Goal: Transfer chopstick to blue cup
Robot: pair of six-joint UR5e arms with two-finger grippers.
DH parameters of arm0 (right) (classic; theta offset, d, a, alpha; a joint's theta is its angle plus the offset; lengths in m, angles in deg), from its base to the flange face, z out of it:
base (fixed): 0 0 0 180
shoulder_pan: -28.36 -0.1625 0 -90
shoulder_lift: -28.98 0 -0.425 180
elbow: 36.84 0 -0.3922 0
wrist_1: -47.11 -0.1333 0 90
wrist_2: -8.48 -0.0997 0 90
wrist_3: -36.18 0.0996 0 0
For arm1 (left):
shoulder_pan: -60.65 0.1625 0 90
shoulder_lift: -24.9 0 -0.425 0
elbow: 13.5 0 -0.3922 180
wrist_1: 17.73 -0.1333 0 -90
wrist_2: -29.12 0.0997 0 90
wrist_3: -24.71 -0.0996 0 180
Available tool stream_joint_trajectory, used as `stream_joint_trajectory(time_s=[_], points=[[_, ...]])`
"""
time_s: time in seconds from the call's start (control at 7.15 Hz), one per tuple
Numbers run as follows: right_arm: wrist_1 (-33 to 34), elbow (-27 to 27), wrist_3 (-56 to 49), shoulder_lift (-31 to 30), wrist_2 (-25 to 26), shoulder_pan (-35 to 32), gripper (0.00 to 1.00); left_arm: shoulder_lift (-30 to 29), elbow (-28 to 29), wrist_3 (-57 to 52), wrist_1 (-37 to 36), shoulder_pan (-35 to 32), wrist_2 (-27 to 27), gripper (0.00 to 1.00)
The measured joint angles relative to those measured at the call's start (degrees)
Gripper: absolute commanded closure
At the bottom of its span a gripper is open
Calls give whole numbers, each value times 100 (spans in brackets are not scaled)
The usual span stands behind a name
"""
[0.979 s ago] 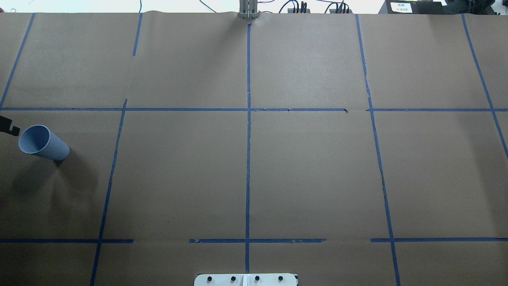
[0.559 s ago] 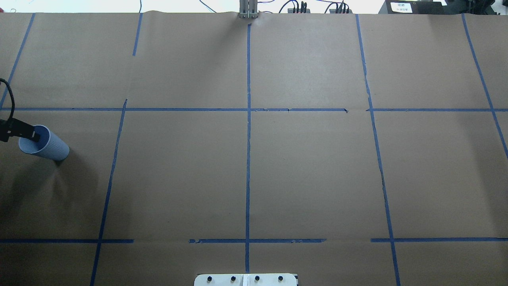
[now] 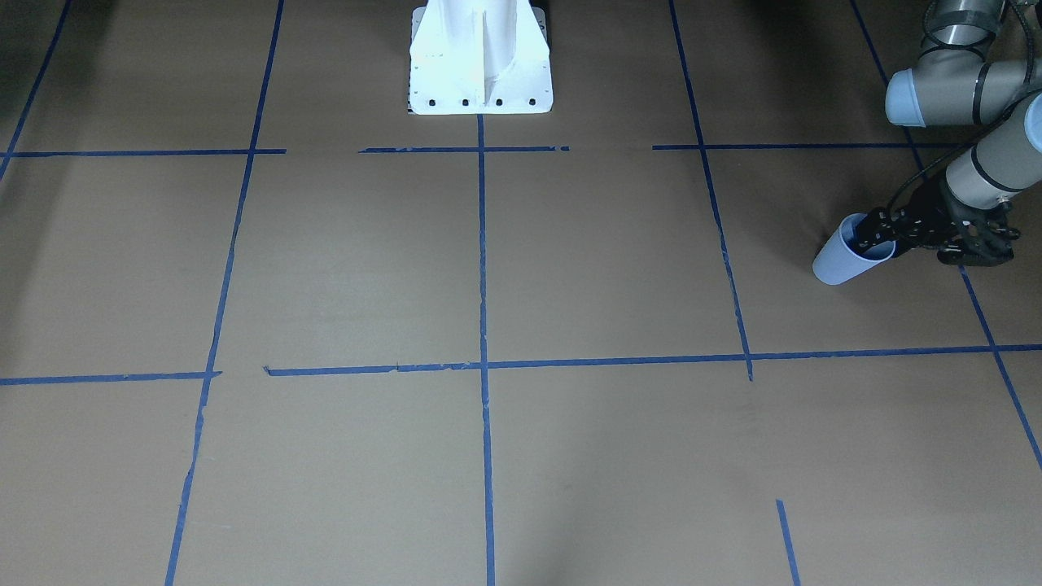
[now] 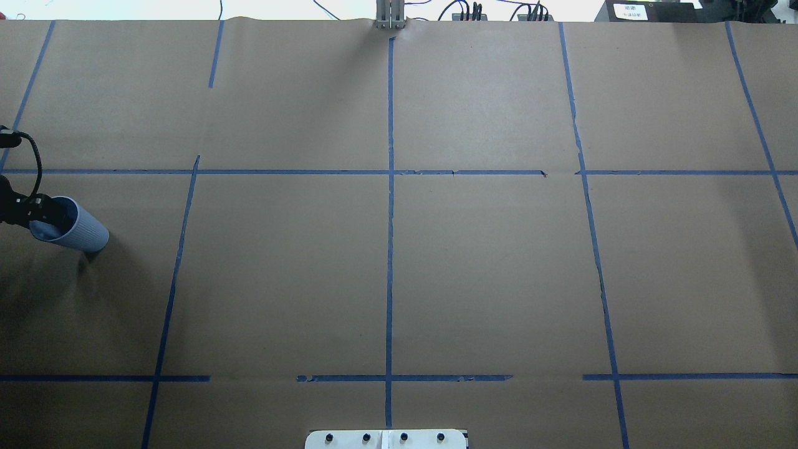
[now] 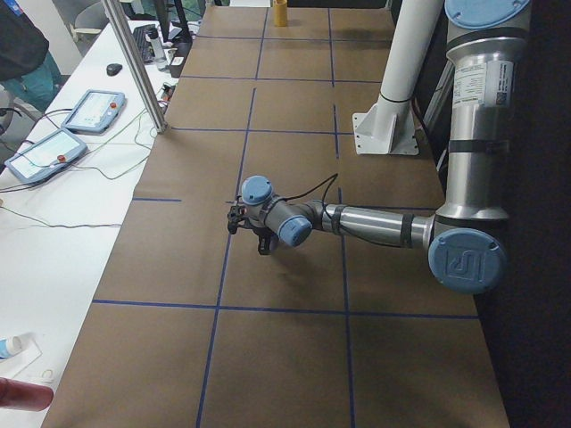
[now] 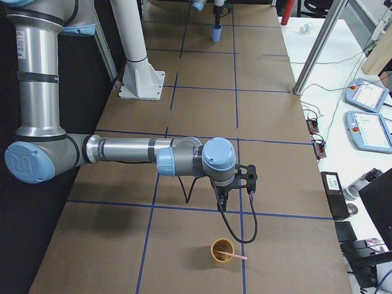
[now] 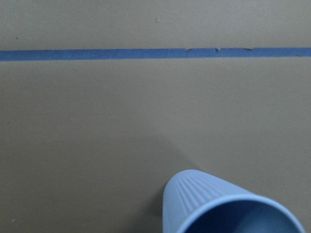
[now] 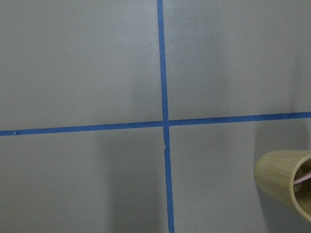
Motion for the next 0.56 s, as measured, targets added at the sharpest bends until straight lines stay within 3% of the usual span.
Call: stream_joint_trajectory(time_s=[0.42, 0.56], points=[[-15, 3, -5, -6, 21, 0, 0, -66, -187, 165, -127, -8, -45, 100], [-21, -2, -6, -12, 32, 0, 0, -156, -500, 174, -551, -21, -52, 100]])
